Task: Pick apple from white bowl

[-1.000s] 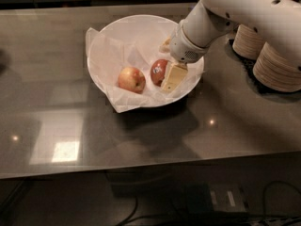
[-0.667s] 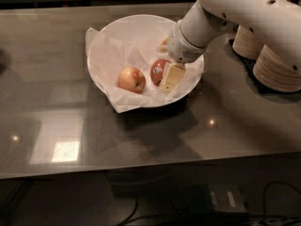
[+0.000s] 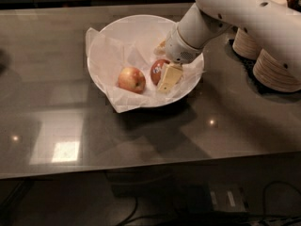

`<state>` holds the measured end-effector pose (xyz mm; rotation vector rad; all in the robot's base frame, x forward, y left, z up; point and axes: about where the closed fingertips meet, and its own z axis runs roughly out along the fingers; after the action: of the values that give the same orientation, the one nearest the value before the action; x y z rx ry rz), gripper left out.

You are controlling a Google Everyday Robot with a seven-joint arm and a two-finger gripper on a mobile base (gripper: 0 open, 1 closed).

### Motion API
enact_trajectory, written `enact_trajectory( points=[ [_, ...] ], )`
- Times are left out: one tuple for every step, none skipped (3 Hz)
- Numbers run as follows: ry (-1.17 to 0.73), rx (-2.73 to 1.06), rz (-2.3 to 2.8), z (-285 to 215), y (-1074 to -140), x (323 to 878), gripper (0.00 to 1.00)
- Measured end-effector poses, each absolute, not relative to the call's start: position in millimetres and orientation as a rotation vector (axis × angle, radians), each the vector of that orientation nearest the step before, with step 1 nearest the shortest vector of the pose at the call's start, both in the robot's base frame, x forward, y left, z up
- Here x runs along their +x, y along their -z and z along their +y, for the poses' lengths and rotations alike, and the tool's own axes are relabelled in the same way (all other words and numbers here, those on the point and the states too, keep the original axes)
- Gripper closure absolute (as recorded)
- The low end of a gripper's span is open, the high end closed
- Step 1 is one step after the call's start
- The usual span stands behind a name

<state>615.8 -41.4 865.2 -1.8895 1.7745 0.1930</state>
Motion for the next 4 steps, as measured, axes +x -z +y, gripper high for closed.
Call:
enact_trajectory(
  points=[
    [-0.215, -1.896, 1.784, -40.5, -858.1, 617.9, 0.40],
    [-0.231, -1.898, 1.796, -41.8, -851.9, 619.3, 0.50],
    [-0.235, -1.894, 1.801, -43.0, -850.1, 619.8, 0.73],
    [-0.235, -1.894, 1.801, -42.9, -850.2, 619.8, 0.96]
  ],
)
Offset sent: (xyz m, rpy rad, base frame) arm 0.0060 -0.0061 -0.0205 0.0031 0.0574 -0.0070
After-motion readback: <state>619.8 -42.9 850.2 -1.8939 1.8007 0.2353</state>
